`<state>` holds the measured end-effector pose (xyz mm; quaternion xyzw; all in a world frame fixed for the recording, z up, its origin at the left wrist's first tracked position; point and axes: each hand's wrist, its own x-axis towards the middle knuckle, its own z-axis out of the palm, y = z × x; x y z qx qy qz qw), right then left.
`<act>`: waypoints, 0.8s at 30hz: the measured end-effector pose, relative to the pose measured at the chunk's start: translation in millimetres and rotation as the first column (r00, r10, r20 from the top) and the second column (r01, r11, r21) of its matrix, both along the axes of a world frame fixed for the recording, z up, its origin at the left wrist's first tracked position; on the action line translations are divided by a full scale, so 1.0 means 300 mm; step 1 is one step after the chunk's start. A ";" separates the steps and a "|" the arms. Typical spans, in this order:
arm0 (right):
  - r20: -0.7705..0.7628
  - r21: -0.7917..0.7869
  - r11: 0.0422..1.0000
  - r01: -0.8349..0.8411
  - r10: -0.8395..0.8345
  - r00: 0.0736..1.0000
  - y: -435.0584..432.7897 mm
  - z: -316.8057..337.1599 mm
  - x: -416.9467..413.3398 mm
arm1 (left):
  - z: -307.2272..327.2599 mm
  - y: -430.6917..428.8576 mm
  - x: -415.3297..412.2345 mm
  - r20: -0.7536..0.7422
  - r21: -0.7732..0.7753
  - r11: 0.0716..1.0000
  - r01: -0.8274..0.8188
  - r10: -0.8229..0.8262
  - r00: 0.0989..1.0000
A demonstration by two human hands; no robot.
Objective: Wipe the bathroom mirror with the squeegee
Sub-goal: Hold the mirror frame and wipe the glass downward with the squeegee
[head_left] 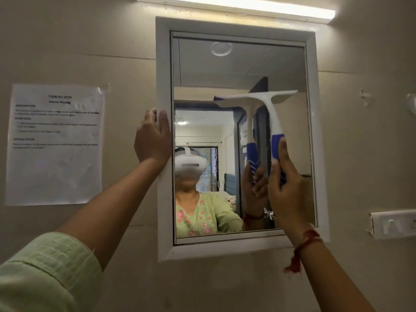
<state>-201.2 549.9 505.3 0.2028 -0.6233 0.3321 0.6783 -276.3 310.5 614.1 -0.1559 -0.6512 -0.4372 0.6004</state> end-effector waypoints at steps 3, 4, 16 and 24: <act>-0.030 -0.011 1.000 -0.022 0.022 0.999 -0.012 0.083 0.012 | 0.002 0.000 0.000 0.001 0.001 1.000 -0.008 0.008 1.000; -0.037 -0.014 0.999 -0.033 0.032 0.999 -0.016 0.100 0.014 | 0.002 0.000 0.000 0.000 0.001 1.000 -0.004 0.004 1.000; 0.015 -0.010 1.000 0.020 -0.020 1.000 -0.035 -0.110 -0.002 | 0.001 -0.002 -0.001 0.012 0.004 1.000 -0.008 0.008 1.000; 0.026 -0.013 1.000 -0.015 0.015 1.000 -0.053 -0.193 0.005 | -0.003 -0.001 0.008 0.012 0.000 1.000 -0.003 0.003 1.000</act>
